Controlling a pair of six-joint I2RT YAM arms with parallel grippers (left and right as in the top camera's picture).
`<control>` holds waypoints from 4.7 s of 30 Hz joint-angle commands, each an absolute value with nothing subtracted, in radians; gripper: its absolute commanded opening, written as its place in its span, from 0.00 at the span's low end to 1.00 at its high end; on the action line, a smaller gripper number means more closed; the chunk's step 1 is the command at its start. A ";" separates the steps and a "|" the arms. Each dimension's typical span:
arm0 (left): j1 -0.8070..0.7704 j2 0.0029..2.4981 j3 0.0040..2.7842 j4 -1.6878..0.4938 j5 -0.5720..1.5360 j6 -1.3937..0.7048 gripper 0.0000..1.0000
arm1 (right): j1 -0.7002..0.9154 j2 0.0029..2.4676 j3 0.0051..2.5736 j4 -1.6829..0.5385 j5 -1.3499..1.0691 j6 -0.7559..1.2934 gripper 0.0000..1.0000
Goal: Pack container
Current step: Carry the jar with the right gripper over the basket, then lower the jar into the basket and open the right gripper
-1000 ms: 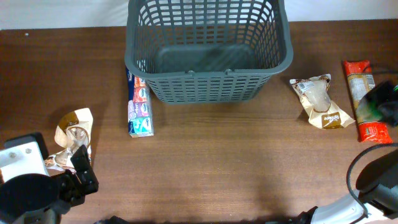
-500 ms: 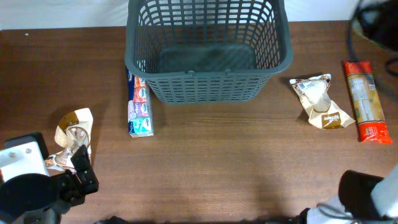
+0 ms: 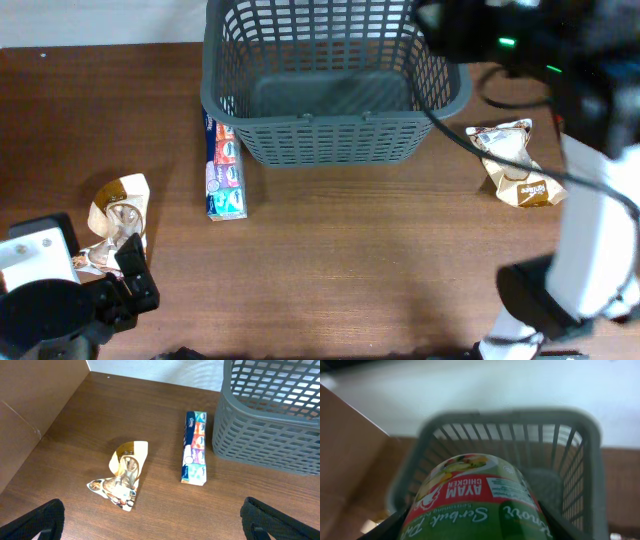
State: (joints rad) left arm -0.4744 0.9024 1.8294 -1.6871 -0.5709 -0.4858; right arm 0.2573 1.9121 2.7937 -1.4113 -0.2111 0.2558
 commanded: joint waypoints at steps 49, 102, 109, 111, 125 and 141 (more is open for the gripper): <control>-0.468 0.907 1.826 -1.687 -0.459 -0.473 1.00 | 0.263 2.436 2.738 -1.676 0.031 0.239 0.04; -0.468 0.907 1.826 -1.687 -0.426 -0.472 1.00 | 0.269 2.496 2.624 -1.673 -0.050 0.213 0.61; -0.468 0.907 1.826 -1.687 -0.426 -0.454 1.00 | 0.269 2.496 2.624 -1.674 -0.057 0.213 0.80; -0.468 0.907 1.826 -1.687 -0.426 -0.453 1.00 | 0.269 2.496 2.624 -1.675 -0.057 0.213 0.80; -0.468 0.907 1.826 -1.687 -0.426 -0.453 1.00 | 0.268 2.471 2.697 -1.688 -0.071 0.213 0.85; -0.468 0.907 1.826 -1.687 -0.426 -0.453 1.00 | 0.197 2.128 3.081 -1.699 -0.073 0.265 0.95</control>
